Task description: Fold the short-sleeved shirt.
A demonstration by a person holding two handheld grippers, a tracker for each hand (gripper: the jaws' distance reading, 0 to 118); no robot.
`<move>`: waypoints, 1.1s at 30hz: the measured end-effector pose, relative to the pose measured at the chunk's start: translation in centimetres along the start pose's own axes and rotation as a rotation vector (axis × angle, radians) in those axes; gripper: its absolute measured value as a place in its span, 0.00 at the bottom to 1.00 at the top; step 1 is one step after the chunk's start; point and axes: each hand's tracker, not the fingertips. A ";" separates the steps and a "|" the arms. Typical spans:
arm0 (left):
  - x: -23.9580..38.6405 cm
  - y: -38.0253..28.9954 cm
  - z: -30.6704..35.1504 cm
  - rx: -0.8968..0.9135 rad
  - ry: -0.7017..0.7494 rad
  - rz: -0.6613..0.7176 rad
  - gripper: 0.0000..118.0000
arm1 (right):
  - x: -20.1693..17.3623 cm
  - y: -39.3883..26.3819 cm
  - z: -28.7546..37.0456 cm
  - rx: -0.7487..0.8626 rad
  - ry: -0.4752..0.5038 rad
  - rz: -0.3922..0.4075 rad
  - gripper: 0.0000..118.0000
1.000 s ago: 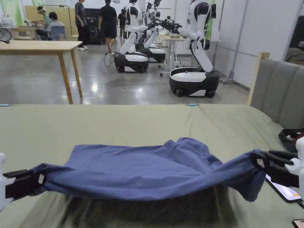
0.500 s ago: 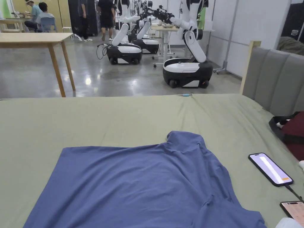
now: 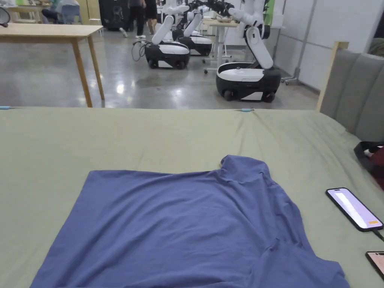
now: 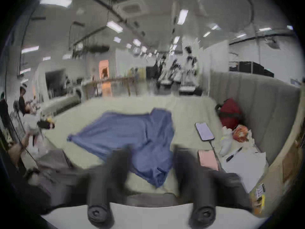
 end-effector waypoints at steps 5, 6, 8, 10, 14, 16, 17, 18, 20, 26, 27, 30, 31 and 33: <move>-0.4 -0.1 -0.3 -0.016 0.026 0.038 0.00 | -1.3 0.2 0.4 0.042 -0.023 -0.017 0.01; -0.8 0.1 -1.1 -0.023 0.018 0.036 0.00 | -1.6 0.2 0.1 0.046 -0.021 -0.010 0.01; -1.0 0.5 -3.0 -0.044 0.051 -0.001 0.00 | -1.9 0.5 -1.1 0.030 0.011 0.003 0.01; -1.3 0.2 -5.1 -0.105 0.036 -0.002 0.22 | -2.3 0.2 -2.1 0.015 0.037 0.009 0.01; -2.9 -1.3 -9.6 -0.183 -0.029 -0.015 0.89 | -3.5 -0.2 -3.9 -0.026 0.068 0.029 0.01; -3.7 -1.8 -11.1 -0.193 -0.033 -0.043 0.89 | -3.6 -0.6 -4.6 -0.051 0.081 0.012 0.01; -3.2 -2.1 -11.7 -0.201 -0.019 -0.050 0.89 | -3.7 -0.8 -4.8 -0.056 0.082 0.007 0.01; -3.5 -2.4 -12.3 -0.210 -0.018 -0.055 0.89 | -3.8 -1.0 -5.0 -0.062 0.082 0.005 0.01; -4.1 -3.0 -12.9 -0.215 -0.028 -0.063 0.89 | -3.7 -1.2 -5.4 -0.084 0.078 -0.005 0.01; -5.2 -4.1 -13.8 -0.201 0.011 -0.135 0.24 | -3.8 -1.7 -6.1 -0.133 0.046 -0.013 0.01; -5.3 -4.3 -14.0 -0.220 0.004 -0.144 0.12 | -3.6 -1.7 -6.1 -0.141 0.043 -0.016 0.01; -5.0 -5.0 -14.5 -0.251 -0.006 -0.146 0.12 | -3.6 -1.6 -6.6 -0.165 0.044 -0.013 0.01; -5.2 -5.1 -14.5 -0.246 -0.003 -0.144 0.08 | -3.5 -1.4 -6.8 -0.175 0.038 -0.003 0.01; -5.2 -4.6 -14.3 -0.241 -0.024 -0.103 0.02 | -3.5 -1.2 -7.3 -0.200 0.032 0.019 0.01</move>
